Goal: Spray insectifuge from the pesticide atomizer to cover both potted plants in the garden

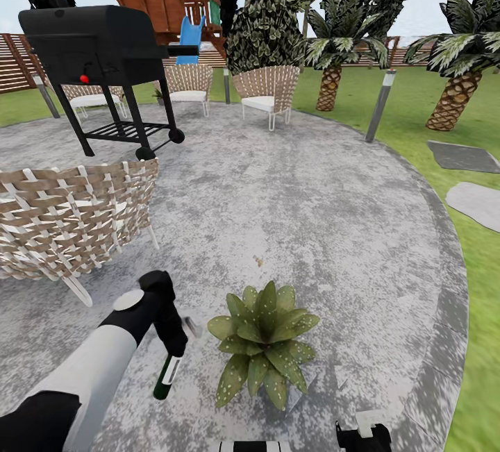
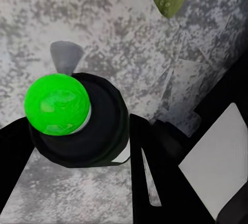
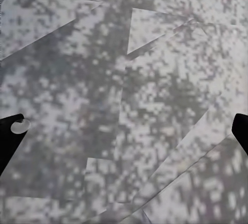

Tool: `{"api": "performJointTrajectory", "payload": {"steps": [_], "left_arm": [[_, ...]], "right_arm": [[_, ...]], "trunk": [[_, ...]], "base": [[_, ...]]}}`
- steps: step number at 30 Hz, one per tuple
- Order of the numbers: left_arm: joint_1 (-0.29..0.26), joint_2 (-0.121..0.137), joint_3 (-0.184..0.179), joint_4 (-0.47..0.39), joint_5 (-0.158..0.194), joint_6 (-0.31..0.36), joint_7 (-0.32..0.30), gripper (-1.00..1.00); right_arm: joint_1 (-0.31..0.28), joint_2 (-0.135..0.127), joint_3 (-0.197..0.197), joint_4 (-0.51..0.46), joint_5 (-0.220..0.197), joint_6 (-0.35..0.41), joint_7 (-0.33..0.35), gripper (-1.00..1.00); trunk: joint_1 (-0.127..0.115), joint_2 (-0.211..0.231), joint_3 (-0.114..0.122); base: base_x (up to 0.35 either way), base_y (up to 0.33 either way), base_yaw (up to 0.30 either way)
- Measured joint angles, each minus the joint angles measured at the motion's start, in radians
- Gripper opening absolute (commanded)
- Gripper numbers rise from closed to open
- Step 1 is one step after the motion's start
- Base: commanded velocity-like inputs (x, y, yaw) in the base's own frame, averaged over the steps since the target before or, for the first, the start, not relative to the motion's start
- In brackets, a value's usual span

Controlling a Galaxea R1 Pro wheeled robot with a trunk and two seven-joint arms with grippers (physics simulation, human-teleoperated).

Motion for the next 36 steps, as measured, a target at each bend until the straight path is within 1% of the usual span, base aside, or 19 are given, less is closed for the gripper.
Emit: {"api": "performJointTrajectory", "payload": {"steps": [3, 7, 9, 10, 12, 17, 20, 23, 29, 33, 36], "left_arm": [[-0.001, -0.004, -0.005, -0.009, -0.004, -0.001, 0.000, -1.00], [-0.001, -0.003, -0.006, -0.011, -0.009, -0.001, 0.000, -1.00], [-0.002, -0.002, -0.006, -0.015, -0.014, 0.000, 0.031, -1.00], [-0.002, -0.002, -0.006, -0.018, -0.016, 0.000, 0.062, -1.00], [-0.001, -0.001, -0.006, -0.020, -0.017, 0.001, 0.094, -1.00], [0.004, -0.004, -0.005, -0.021, -0.016, 0.006, 0.130, -1.00], [0.006, -0.005, 0.002, -0.021, -0.009, 0.009, 0.180, -1.00], [0.007, -0.004, 0.004, -0.019, -0.005, 0.009, 0.203, -1.00], [0.010, -0.005, 0.004, -0.018, -0.001, 0.010, 0.208, -1.00], [0.010, -0.005, 0.008, -0.021, -0.001, 0.010, 0.208, -1.00], [0.009, -0.005, 0.008, -0.022, 0.000, 0.011, 0.208, -1.00]], "right_arm": [[0.000, 0.000, 0.000, 0.000, 0.000, 0.000, 0.000, 1.00], [0.000, 0.000, 0.000, 0.000, 0.000, 0.000, 0.000, 1.00], [0.000, 0.000, 0.000, 0.000, 0.000, 0.000, 0.000, 1.00], [0.000, 0.000, 0.000, 0.000, 0.000, 0.000, 0.000, 1.00], [0.000, 0.000, 0.000, 0.000, 0.000, 0.000, 0.000, 1.00], [0.000, 0.000, 0.000, 0.000, 0.000, -0.001, 0.000, 1.00], [0.000, 0.000, 0.000, 0.000, 0.000, 0.000, 0.000, 1.00], [0.000, 0.000, 0.000, 0.000, 0.000, 0.000, 0.000, 1.00], [0.000, 0.000, 0.000, 0.000, 0.000, -0.001, 0.000, 1.00], [0.000, -0.001, 0.000, -0.001, 0.000, -0.002, 0.000, 1.00], [0.000, 0.000, 0.000, 0.000, 0.000, -0.002, 0.000, 1.00]], "trunk": [[0.000, 0.000, 0.000], [0.000, 0.000, 0.000], [0.000, 0.000, 0.000], [0.000, 0.000, 0.000], [0.000, 0.000, 0.000], [0.000, 0.000, 0.000], [0.000, 0.000, 0.000], [0.000, 0.000, 0.000], [0.000, 0.000, 0.000], [0.000, 0.000, 0.000], [0.000, 0.000, 0.000]], "base": [[0.002, 0.000, 0.072], [0.084, 0.000, 0.229], [0.036, 0.000, 0.118], [0.016, 0.000, 0.051], [0.008, 0.000, 0.025], [0.001, 0.000, 0.003], [0.000, 0.000, 0.000], [0.000, 0.000, 0.000], [0.000, 0.000, 0.022], [0.000, -0.005, 0.225], [0.000, -0.148, 0.168]]}}
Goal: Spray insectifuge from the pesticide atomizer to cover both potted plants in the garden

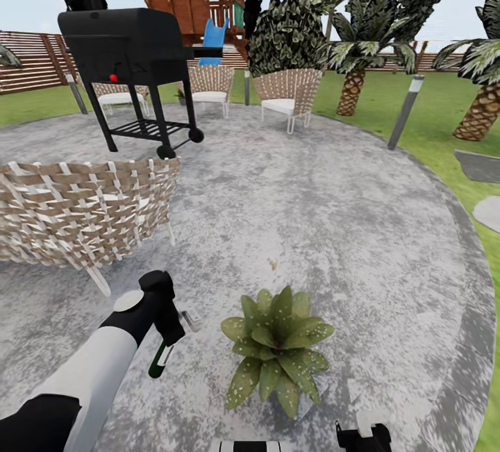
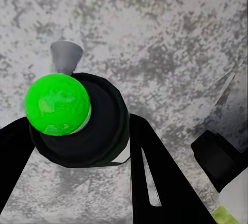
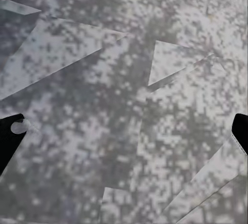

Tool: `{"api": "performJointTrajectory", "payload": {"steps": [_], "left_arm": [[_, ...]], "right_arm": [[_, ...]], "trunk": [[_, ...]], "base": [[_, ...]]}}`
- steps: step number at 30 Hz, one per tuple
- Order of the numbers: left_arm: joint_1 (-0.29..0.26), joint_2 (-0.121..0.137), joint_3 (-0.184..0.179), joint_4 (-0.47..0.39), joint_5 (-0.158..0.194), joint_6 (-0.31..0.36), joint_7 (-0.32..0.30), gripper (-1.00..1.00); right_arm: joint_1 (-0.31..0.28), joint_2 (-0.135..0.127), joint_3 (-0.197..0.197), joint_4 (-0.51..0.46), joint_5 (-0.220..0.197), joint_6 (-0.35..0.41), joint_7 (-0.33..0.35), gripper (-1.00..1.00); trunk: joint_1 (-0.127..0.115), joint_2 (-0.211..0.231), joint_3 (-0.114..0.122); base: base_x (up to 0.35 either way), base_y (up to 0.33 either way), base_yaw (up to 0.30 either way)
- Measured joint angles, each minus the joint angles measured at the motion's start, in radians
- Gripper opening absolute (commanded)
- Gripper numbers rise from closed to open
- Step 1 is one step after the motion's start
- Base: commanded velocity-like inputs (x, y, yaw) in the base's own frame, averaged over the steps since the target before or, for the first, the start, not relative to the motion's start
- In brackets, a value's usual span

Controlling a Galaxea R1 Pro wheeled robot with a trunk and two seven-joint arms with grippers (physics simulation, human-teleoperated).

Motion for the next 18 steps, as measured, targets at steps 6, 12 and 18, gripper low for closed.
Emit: {"api": "performJointTrajectory", "payload": {"steps": [6, 12, 18], "left_arm": [[0.001, 0.000, -0.002, 0.010, 0.001, 0.000, 0.001, -1.00], [0.001, 0.000, -0.002, 0.003, 0.001, 0.000, 0.000, -1.00], [0.001, 0.004, 0.006, 0.001, -0.003, 0.000, 0.000, -1.00]], "right_arm": [[0.000, -0.001, 0.000, -0.001, 0.000, 0.000, 0.000, 1.00], [0.000, -0.001, 0.000, -0.001, 0.000, 0.000, 0.000, 1.00], [0.000, -0.001, 0.000, 0.000, 0.000, 0.000, 0.000, 1.00]], "trunk": [[0.000, 0.000, 0.000], [0.000, 0.000, 0.000], [0.000, 0.000, 0.000]], "base": [[-0.045, -0.258, 0.018], [-0.224, -0.218, 0.024], [-0.265, -0.198, 0.250]]}}
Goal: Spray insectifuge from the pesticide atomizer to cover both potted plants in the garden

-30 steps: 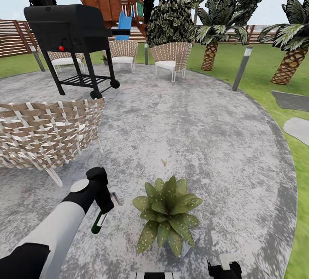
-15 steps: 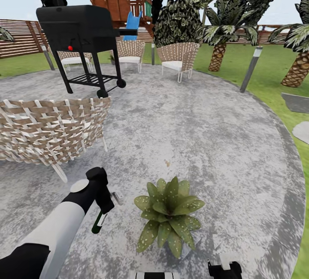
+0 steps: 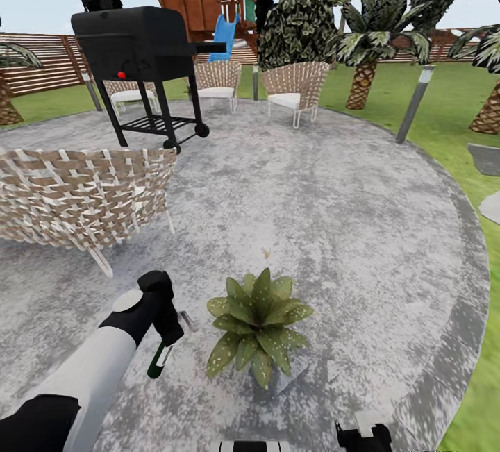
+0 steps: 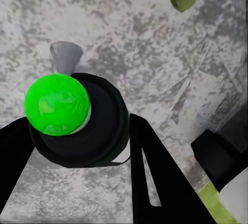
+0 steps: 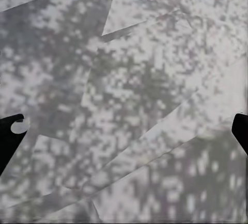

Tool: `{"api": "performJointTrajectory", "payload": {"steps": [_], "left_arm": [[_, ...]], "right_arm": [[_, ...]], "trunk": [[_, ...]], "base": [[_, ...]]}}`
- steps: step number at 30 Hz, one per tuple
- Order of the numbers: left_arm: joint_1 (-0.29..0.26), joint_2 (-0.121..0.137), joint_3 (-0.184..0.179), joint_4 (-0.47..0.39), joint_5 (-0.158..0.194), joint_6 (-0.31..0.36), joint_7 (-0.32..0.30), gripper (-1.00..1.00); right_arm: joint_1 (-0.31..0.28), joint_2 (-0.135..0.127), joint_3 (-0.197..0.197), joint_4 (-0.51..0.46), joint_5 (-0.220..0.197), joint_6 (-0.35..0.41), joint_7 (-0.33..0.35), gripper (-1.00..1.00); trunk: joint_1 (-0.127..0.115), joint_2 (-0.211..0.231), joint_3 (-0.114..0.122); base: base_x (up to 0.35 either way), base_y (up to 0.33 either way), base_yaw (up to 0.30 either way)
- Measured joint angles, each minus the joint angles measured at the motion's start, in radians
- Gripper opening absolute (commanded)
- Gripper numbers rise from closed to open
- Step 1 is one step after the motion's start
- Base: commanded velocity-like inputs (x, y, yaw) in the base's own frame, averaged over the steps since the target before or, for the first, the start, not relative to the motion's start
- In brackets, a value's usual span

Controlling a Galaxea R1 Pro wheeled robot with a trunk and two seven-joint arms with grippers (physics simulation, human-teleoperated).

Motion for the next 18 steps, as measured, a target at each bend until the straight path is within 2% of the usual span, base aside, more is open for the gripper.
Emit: {"api": "performJointTrajectory", "payload": {"steps": [9, 11, 12, 14, 18], "left_arm": [[0.000, 0.009, 0.001, 0.010, 0.001, 0.000, 0.000, -1.00], [0.000, 0.009, 0.058, 0.008, 0.001, -0.001, 0.003, -1.00], [0.000, 0.009, 0.072, 0.006, 0.002, -0.001, 0.004, -1.00], [0.000, 0.008, 0.089, 0.003, 0.003, -0.003, 0.009, -1.00], [0.000, 0.003, 0.098, 0.002, 0.003, -0.003, 0.045, -1.00]], "right_arm": [[0.000, 0.001, 0.000, 0.000, 0.000, 0.000, 0.000, 1.00], [0.000, 0.001, 0.000, 0.000, 0.000, 0.000, 0.000, 1.00], [0.000, 0.001, 0.000, 0.000, 0.001, 0.000, 0.000, 1.00], [0.000, 0.001, 0.000, 0.000, 0.001, 0.000, 0.000, 1.00], [0.000, 0.001, 0.001, 0.000, 0.000, 0.000, 0.000, 1.00]], "trunk": [[0.000, 0.000, 0.000], [0.000, 0.000, 0.000], [0.000, 0.000, 0.000], [0.000, 0.000, 0.000], [0.000, 0.000, 0.000]], "base": [[-0.266, -0.197, 0.277], [-0.196, -0.221, 0.277], [-0.107, -0.245, 0.277], [-0.041, -0.268, 0.277], [-0.008, -0.292, 0.278]]}}
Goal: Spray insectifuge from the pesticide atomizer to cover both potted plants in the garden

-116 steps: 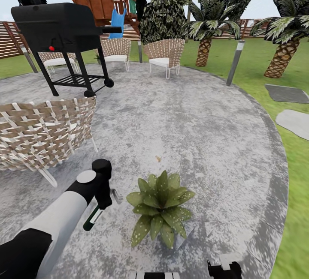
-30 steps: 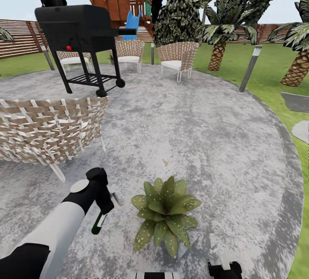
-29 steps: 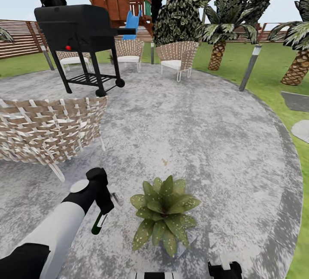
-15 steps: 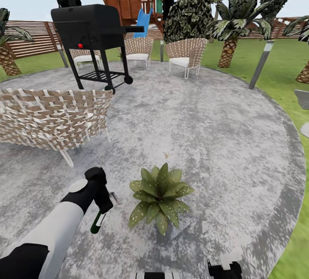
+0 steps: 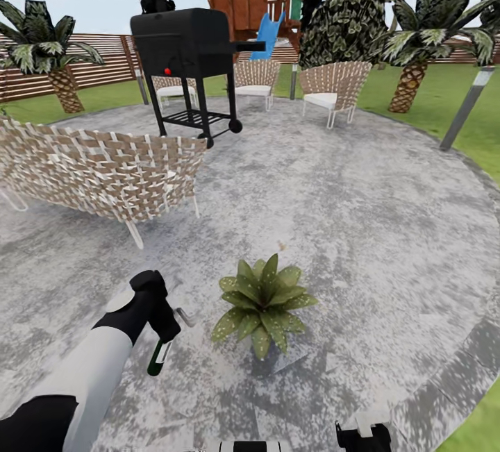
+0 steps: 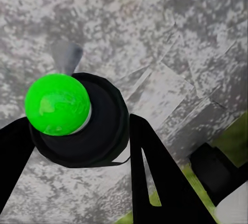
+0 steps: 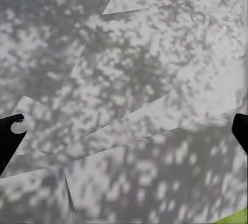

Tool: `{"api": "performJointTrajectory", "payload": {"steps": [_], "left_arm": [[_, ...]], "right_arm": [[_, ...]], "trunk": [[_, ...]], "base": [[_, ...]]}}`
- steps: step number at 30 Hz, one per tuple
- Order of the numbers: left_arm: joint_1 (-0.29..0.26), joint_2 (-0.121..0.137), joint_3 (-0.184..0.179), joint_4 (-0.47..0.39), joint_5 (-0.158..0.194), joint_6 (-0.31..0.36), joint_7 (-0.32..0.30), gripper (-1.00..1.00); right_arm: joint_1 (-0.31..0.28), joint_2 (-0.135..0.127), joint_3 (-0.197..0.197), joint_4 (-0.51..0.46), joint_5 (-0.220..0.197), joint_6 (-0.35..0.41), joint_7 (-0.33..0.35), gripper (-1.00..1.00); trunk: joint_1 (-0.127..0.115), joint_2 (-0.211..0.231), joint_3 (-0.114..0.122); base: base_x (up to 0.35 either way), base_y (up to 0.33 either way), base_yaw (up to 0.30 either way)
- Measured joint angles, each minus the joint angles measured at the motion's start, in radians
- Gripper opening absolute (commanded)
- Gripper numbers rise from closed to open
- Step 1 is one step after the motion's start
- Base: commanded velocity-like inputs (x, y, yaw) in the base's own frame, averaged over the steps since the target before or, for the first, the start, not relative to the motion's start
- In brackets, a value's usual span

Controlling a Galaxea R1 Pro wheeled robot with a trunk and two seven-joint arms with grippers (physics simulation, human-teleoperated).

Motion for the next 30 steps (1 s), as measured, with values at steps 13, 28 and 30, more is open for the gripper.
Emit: {"api": "performJointTrajectory", "payload": {"steps": [13, 28, 30], "left_arm": [[0.091, 0.035, 0.108, 0.005, 0.013, -0.095, 0.081, -1.00], [0.268, 0.081, 0.405, 0.018, 0.223, -0.739, 0.281, -1.00], [0.268, 0.076, 0.411, 0.013, 0.241, -0.760, 0.280, -1.00]], "right_arm": [[0.000, 0.000, 0.001, 0.001, 0.002, 0.000, 0.000, 1.00], [0.000, -0.003, 0.002, 0.000, 0.001, 0.000, 0.000, 1.00], [0.000, -0.003, 0.002, -0.001, 0.001, -0.001, 0.000, 1.00]], "trunk": [[0.000, 0.000, 0.000], [0.000, 0.000, 0.000], [0.000, 0.000, 0.000]], "base": [[-0.044, -0.300, 0.278], [-0.159, -0.283, 0.267], [-0.141, -0.280, 0.057]]}}
